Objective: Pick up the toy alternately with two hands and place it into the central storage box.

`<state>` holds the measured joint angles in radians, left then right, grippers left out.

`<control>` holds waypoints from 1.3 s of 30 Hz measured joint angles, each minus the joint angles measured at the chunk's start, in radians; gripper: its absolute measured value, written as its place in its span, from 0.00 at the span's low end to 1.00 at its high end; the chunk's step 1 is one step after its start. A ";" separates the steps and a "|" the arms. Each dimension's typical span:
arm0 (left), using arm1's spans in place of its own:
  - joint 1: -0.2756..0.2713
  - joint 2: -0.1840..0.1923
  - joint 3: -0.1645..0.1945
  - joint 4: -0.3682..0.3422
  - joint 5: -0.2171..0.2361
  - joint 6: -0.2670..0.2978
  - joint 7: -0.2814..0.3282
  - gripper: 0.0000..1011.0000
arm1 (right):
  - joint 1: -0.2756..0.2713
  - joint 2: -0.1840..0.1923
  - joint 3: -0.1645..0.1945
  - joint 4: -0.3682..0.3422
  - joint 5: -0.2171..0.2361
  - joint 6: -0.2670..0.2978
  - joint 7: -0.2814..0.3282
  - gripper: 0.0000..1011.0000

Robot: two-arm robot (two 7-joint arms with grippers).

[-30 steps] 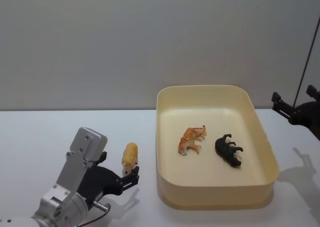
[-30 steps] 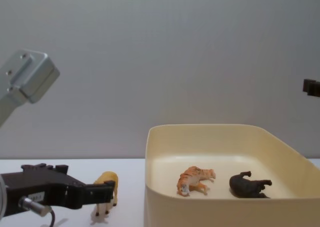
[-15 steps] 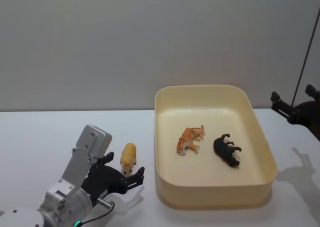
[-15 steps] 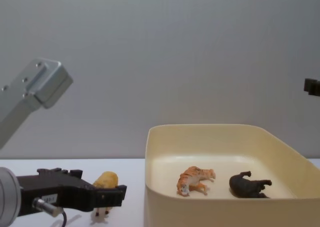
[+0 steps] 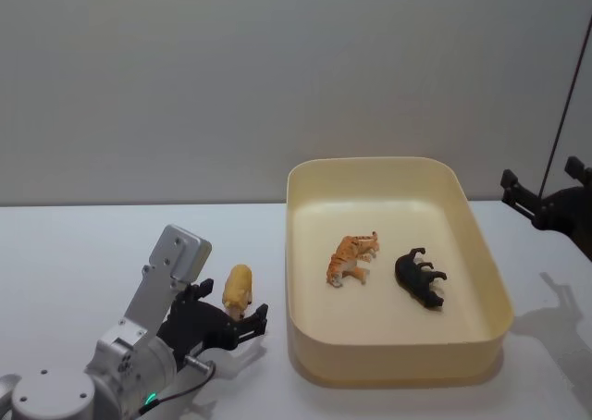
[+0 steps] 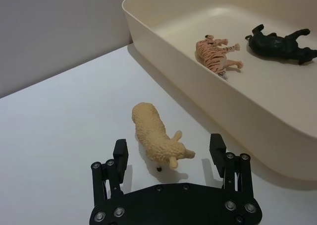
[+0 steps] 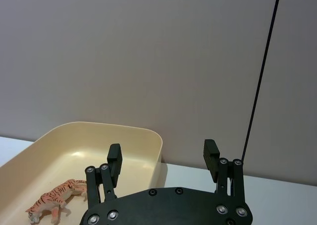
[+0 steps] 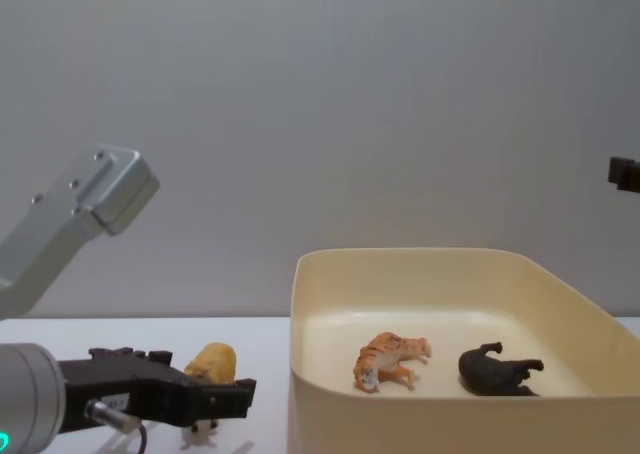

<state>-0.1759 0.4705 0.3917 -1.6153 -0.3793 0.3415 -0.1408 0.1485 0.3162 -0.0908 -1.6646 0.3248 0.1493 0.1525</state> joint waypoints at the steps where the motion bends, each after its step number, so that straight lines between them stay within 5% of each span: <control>1: -0.009 -0.007 0.000 0.016 0.002 -0.004 -0.003 0.99 | 0.000 0.000 0.000 0.000 0.000 0.000 0.000 0.99; 9: -0.038 -0.032 0.001 0.071 0.009 -0.022 -0.013 0.98 | 0.000 0.000 0.000 0.000 0.000 0.000 0.000 0.99; 20: -0.062 -0.053 0.001 0.116 0.015 -0.037 -0.023 0.67 | 0.000 0.000 0.000 0.000 0.000 0.000 0.000 0.99; 28: -0.065 -0.057 0.001 0.123 0.017 -0.040 -0.022 0.57 | 0.000 0.000 0.000 0.000 0.000 0.000 0.000 0.99; 36: -0.060 -0.064 -0.001 0.103 0.011 -0.030 0.046 0.34 | 0.000 0.000 0.000 0.000 0.000 0.000 0.000 0.99; 39: -0.059 -0.070 -0.003 0.092 0.009 -0.030 0.085 0.33 | 0.000 0.000 0.000 0.000 0.000 0.000 0.000 0.99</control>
<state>-0.2351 0.4009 0.3886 -1.5233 -0.3699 0.3120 -0.0555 0.1485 0.3162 -0.0908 -1.6645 0.3246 0.1494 0.1525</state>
